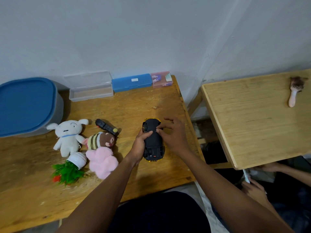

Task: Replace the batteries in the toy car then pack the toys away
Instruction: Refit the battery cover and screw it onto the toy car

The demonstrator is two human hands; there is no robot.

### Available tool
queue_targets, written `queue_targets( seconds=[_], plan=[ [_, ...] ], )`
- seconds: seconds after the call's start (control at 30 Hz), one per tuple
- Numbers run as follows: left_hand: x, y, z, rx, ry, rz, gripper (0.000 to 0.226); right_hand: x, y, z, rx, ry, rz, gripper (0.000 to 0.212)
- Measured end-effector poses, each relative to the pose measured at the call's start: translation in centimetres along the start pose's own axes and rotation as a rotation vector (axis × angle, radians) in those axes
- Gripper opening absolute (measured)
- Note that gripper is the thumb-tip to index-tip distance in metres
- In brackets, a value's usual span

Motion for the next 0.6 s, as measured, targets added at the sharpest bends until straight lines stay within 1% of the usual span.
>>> queue_targets(
  seconds=[0.4, 0.5, 0.6],
  plan=[
    [0.08, -0.15, -0.15, -0.01, -0.023, 0.024, 0.028, 0.03, -0.22, 0.4, 0.037, -0.027, -0.032, 0.009],
    [0.08, -0.08, -0.18, -0.011, -0.03, 0.012, 0.031, 0.08, -0.31, 0.58, 0.052, -0.032, 0.004, 0.005],
    [-0.05, 0.06, -0.27, 0.002, -0.03, 0.006, 0.037, 0.16, -0.51, 0.7, 0.075, -0.039, 0.041, 0.004]
  ],
)
Point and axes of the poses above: each hand's wrist, its own z-axis away from the middle knuckle, its own y-axis out of the back of the hand, x = y × z, the point moved 7 cm from there along -z, towards the middle knuckle, and after that the axes turned 6 degrees about -z, right-handed, at the moved point
